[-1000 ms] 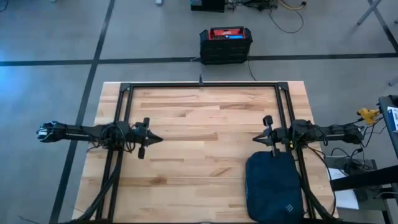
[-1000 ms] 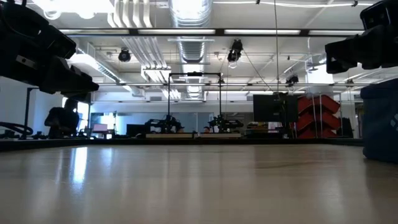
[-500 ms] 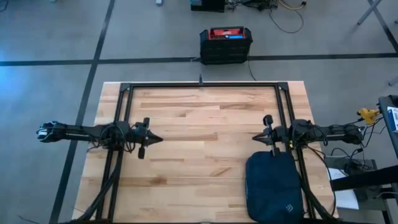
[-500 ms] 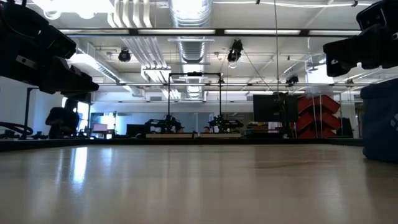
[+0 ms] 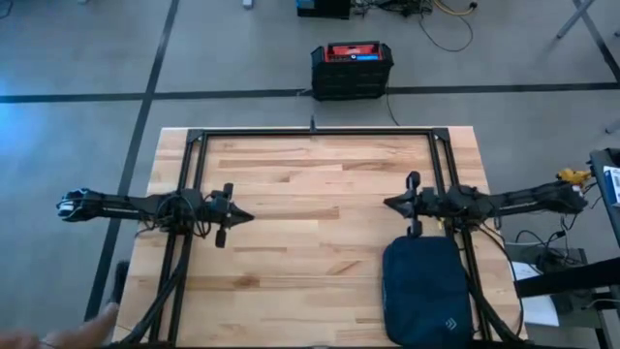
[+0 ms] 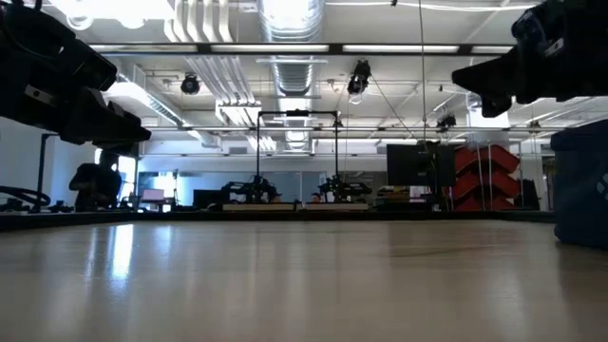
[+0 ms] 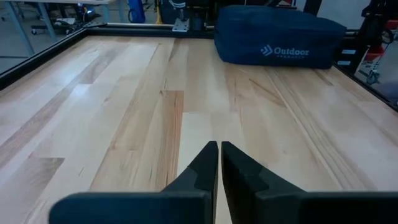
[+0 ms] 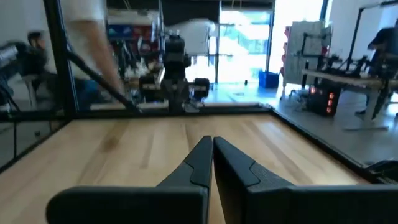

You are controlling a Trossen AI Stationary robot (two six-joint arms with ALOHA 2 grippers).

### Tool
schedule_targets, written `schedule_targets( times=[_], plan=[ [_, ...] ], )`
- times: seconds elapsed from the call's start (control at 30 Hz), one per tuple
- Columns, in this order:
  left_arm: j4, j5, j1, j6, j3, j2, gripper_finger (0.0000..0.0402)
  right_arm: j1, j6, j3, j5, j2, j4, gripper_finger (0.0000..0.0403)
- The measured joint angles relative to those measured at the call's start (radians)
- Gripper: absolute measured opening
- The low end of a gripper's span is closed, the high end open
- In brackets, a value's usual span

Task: Unpack backpack
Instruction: Open the backpack

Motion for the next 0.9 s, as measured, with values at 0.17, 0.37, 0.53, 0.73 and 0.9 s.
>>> schedule_targets(
  times=[0.17, 0.37, 0.53, 0.73, 0.9],
  plan=[
    [-0.001, 0.000, 0.000, 0.000, 0.000, 0.000, 0.0004, 0.056, -0.027, 0.174, -0.115, 0.328, -0.007, 0.0012],
    [0.001, 0.000, 0.000, 0.000, 0.000, 0.005, 0.0004, 0.232, -0.136, 0.526, -0.025, 0.553, -0.527, 0.0087],
    [0.000, 0.000, 0.000, 0.000, 0.000, 0.012, 0.0004, 0.362, -0.026, 0.838, 0.117, 0.657, -1.066, 0.0160],
    [0.000, 0.000, 0.000, 0.000, 0.000, 0.014, 0.0004, 0.487, 0.288, 1.076, 0.108, 0.717, -1.545, 0.0214],
    [0.000, 0.000, 0.000, 0.000, 0.000, 0.018, 0.0004, 0.596, 0.647, 1.141, 0.088, 0.717, -1.814, 0.0232]
  ],
)
